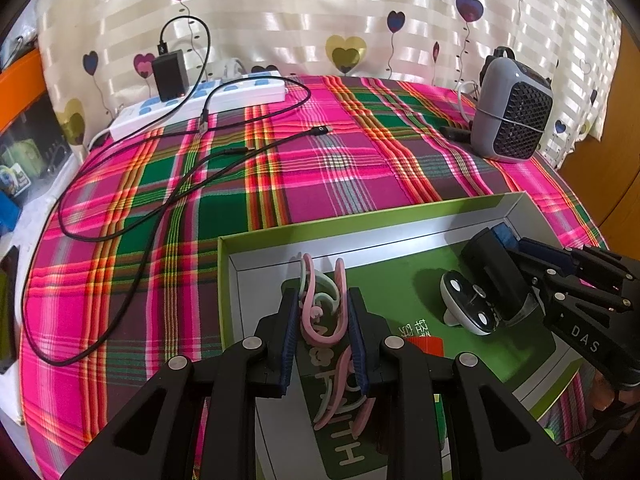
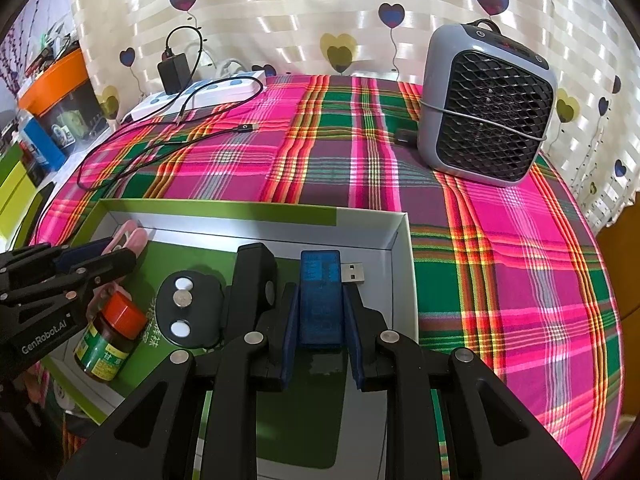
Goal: Organize rigid objects
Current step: 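Lower the pink item and USB stick into the box and open both grippers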
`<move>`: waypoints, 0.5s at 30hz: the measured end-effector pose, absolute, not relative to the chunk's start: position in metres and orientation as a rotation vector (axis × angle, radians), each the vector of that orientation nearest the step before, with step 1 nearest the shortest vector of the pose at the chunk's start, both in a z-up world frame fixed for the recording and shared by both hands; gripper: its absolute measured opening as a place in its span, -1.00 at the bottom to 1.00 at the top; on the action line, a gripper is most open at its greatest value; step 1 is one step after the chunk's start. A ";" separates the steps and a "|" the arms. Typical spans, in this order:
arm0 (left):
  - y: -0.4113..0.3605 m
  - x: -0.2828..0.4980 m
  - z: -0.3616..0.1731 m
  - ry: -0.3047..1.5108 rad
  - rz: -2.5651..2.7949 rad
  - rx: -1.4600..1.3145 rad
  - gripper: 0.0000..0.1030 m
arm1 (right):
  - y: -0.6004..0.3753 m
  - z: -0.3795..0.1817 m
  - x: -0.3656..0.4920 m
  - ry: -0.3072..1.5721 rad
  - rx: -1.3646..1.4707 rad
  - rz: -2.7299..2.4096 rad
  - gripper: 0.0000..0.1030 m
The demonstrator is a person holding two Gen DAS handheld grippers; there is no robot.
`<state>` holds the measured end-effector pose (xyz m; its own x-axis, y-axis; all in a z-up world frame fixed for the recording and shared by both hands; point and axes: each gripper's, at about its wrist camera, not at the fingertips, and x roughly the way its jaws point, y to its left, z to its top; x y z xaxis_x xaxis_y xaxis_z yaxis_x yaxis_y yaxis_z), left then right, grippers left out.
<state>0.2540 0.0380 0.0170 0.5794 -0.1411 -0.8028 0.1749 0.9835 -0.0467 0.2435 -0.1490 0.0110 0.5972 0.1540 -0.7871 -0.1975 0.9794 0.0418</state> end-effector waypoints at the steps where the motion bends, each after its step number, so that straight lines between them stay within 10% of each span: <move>1: 0.038 0.254 0.017 0.934 -0.185 0.040 -0.51 | -0.149 0.011 0.243 0.908 -0.050 0.204 -0.55; 15: 0.037 0.253 0.018 0.933 -0.190 0.043 -0.44 | -0.151 0.012 0.242 0.898 -0.025 0.201 -0.47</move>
<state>0.2527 0.0370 0.0176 0.5801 -0.1437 -0.8017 0.1808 0.9825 -0.0452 0.2425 -0.1510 0.0116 0.6055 0.1634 -0.7789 -0.1841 0.9809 0.0627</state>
